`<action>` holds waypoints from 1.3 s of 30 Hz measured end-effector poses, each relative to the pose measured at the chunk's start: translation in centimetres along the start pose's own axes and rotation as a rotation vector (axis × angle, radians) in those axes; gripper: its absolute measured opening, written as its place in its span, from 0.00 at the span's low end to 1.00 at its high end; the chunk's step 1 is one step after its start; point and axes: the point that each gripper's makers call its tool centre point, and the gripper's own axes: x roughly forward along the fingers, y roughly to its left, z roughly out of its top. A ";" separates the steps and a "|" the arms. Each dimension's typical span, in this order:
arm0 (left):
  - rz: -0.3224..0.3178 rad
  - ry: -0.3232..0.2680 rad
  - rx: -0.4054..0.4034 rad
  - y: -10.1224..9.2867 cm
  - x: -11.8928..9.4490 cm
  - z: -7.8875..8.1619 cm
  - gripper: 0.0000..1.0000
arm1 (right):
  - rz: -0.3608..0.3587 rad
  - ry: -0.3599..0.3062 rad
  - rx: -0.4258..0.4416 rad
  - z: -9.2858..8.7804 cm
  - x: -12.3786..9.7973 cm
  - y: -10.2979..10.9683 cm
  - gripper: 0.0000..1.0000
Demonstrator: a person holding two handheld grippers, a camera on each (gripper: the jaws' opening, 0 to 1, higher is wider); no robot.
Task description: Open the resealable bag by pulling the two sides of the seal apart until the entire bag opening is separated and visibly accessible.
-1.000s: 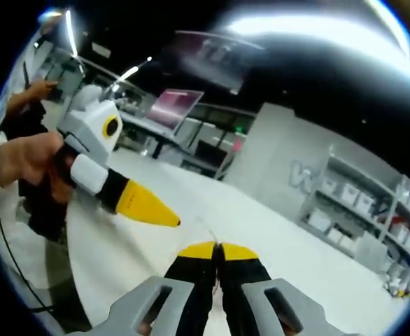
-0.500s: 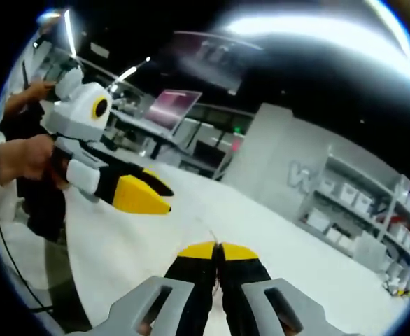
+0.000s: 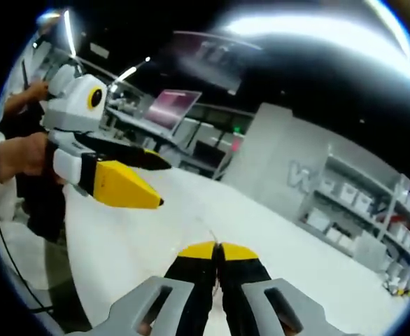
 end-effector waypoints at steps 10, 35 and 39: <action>0.029 -0.035 0.022 0.4 0.2 0.5 1.00 | 0.000 -0.001 -0.009 0.1 0.0 -0.2 0.00; 0.051 0.027 0.028 1.7 0.3 -0.8 0.92 | -0.069 -0.021 -0.083 1.7 0.5 -3.7 0.00; 0.059 0.018 0.021 1.8 0.1 -0.7 0.92 | -0.083 -0.025 -0.092 2.0 0.5 -4.4 0.00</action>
